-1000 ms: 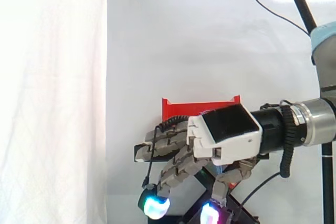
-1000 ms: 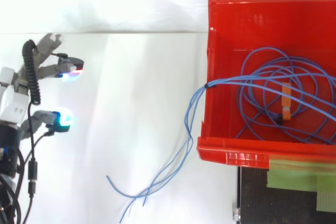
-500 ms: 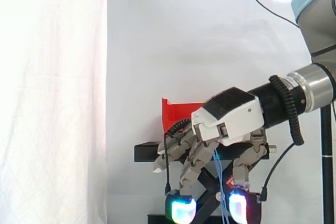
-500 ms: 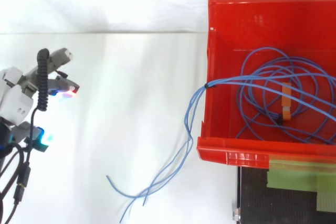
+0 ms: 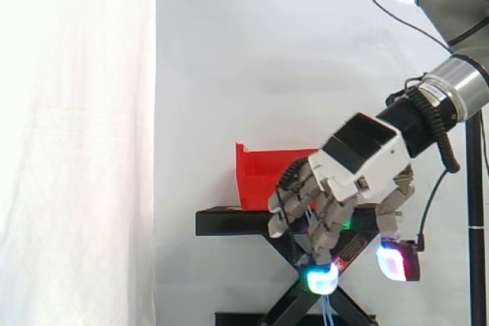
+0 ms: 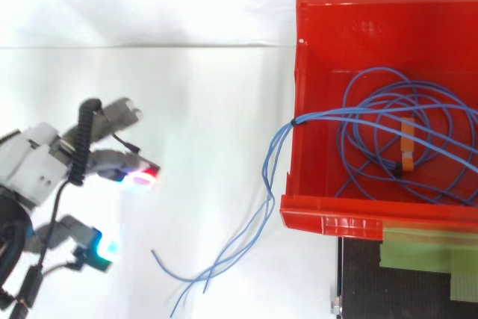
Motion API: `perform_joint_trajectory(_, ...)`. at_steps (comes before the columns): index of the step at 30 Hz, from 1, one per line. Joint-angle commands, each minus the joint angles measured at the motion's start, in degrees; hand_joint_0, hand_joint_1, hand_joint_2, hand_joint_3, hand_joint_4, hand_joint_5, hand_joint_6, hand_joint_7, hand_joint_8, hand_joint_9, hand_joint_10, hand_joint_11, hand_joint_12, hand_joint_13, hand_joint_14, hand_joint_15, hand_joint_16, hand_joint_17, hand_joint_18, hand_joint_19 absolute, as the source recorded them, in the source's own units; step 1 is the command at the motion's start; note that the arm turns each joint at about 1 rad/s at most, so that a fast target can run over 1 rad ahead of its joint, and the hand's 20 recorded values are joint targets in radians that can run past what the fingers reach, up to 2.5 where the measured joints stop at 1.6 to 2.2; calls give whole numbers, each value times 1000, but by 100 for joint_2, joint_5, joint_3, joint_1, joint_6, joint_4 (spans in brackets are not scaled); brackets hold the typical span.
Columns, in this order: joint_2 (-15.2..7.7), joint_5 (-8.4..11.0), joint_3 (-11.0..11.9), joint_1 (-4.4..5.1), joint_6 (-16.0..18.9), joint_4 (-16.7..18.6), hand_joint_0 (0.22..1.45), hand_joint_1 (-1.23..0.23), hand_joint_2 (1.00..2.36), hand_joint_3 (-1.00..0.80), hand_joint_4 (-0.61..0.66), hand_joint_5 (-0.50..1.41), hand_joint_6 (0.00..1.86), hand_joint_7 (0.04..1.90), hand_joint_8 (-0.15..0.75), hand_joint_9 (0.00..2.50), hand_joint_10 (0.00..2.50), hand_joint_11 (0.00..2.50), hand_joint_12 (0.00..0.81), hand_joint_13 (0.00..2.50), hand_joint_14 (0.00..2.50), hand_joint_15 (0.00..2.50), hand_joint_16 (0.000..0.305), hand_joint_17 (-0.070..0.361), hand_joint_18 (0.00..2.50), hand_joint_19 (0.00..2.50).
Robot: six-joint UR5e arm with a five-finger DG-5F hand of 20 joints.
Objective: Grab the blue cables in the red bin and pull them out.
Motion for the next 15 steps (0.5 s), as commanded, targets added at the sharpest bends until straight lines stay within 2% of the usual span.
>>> perform_joint_trajectory(1,0,12,-41,-60,-945,-794,774,-914,1000,-1000,254,779,17,530,278,751,11,271,372,353,2,60,56,126,271,102)
perform_joint_trajectory(5,0,12,-67,-104,-1288,-750,775,-913,1000,-1000,260,777,18,533,278,751,12,266,372,355,1,61,56,125,271,101)
perform_joint_trajectory(6,0,21,-93,-131,-1525,-697,775,-914,1000,-1000,254,778,17,533,279,753,10,261,372,355,1,61,56,125,271,101)
perform_joint_trajectory(10,9,118,-225,-192,-1701,-689,775,-914,1000,-1000,258,775,17,527,279,753,12,266,373,354,0,57,56,125,273,101)
perform_joint_trajectory(15,0,127,-234,-263,-1894,-671,776,-911,1000,-1000,258,772,16,522,277,752,11,264,374,354,2,60,56,125,276,101)
